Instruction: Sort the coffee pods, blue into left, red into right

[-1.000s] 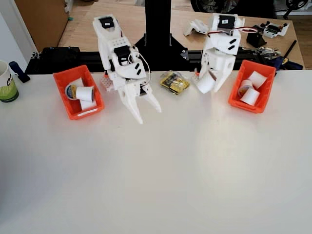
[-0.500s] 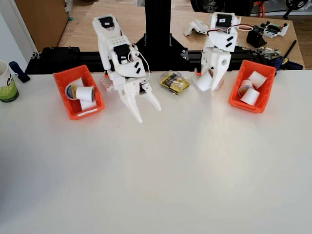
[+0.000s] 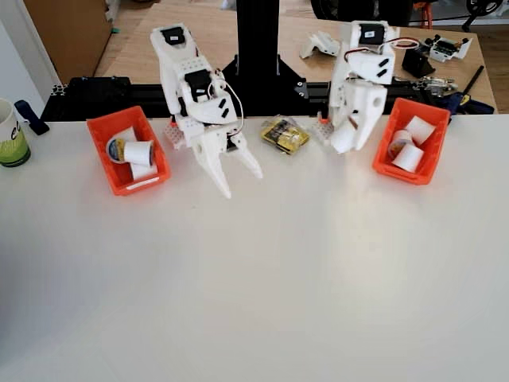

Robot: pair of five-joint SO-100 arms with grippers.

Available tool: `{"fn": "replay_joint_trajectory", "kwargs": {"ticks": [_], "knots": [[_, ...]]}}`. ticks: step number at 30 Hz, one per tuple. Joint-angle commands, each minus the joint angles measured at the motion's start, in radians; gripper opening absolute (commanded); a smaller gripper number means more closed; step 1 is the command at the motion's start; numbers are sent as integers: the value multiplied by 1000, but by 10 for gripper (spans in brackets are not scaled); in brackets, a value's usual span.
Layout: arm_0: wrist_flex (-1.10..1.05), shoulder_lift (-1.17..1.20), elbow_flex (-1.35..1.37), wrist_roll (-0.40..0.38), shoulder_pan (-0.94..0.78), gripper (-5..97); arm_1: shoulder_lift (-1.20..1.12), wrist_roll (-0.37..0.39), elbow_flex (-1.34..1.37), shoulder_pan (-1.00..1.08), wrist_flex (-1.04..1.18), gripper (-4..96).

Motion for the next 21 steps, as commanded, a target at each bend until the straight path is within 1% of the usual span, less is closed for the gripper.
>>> {"fn": "replay_joint_trajectory", "kwargs": {"ticks": [1, 5, 6, 8, 10, 12, 17, 21], "knots": [[-5, 31, -11, -20, 21, 352, 20, 184, -89, -308, 15, 122], [-35, 15, -12, -32, 20, 352, 20, 621, -127, -735, -55, 124], [-43, 12, -12, -35, 17, 352, 20, 693, -127, -818, -77, 124], [-60, -2, -12, -41, 9, 352, 40, 769, -124, -914, -77, 131], [-86, -23, -12, -43, -6, 352, 97, 864, -69, -1008, -91, 135], [-118, -51, -18, -44, -17, 352, 140, 914, -17, -1074, -98, 144], [-132, -121, -75, -61, -25, 351, 247, 923, 120, -1123, -115, 167], [-132, -150, -112, -61, -29, 353, 282, 919, 173, -1131, -152, 290]]}}
